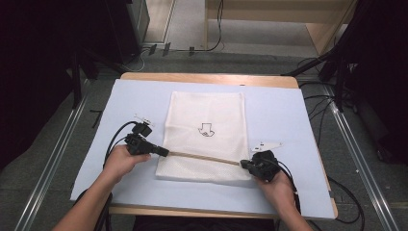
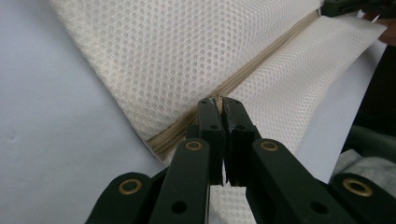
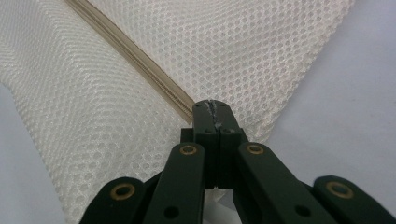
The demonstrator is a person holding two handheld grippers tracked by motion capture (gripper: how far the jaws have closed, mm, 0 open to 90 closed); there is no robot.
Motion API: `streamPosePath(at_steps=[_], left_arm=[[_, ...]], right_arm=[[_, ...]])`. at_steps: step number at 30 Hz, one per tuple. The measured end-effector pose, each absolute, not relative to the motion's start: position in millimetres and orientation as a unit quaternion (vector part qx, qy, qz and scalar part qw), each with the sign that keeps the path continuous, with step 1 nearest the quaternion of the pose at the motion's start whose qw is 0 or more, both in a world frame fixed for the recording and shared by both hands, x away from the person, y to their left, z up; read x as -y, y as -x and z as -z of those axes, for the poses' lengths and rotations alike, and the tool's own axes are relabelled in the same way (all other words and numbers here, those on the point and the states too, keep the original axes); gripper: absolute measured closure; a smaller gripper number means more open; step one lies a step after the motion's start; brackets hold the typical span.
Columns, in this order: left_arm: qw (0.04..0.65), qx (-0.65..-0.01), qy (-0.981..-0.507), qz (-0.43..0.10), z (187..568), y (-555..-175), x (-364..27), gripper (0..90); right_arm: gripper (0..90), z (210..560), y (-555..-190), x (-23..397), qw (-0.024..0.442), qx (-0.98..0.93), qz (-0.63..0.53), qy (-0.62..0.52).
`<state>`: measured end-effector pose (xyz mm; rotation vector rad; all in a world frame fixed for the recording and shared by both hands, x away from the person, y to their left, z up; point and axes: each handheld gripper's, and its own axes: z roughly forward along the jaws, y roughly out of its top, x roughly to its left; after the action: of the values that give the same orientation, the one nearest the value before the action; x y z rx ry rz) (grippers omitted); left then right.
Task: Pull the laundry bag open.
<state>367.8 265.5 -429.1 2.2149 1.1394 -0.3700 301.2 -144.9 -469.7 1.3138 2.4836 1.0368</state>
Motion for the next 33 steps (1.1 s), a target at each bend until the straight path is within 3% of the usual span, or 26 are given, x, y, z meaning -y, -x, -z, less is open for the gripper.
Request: streamPosePath(at_steps=[33], left_arm=[[0.305,-0.446,-0.83,0.138,431.1,-367.0,-280.3,89.4]], right_arm=[[90.0,470.0,-301.8,145.8,0.068,-0.826,-0.348,-0.438]])
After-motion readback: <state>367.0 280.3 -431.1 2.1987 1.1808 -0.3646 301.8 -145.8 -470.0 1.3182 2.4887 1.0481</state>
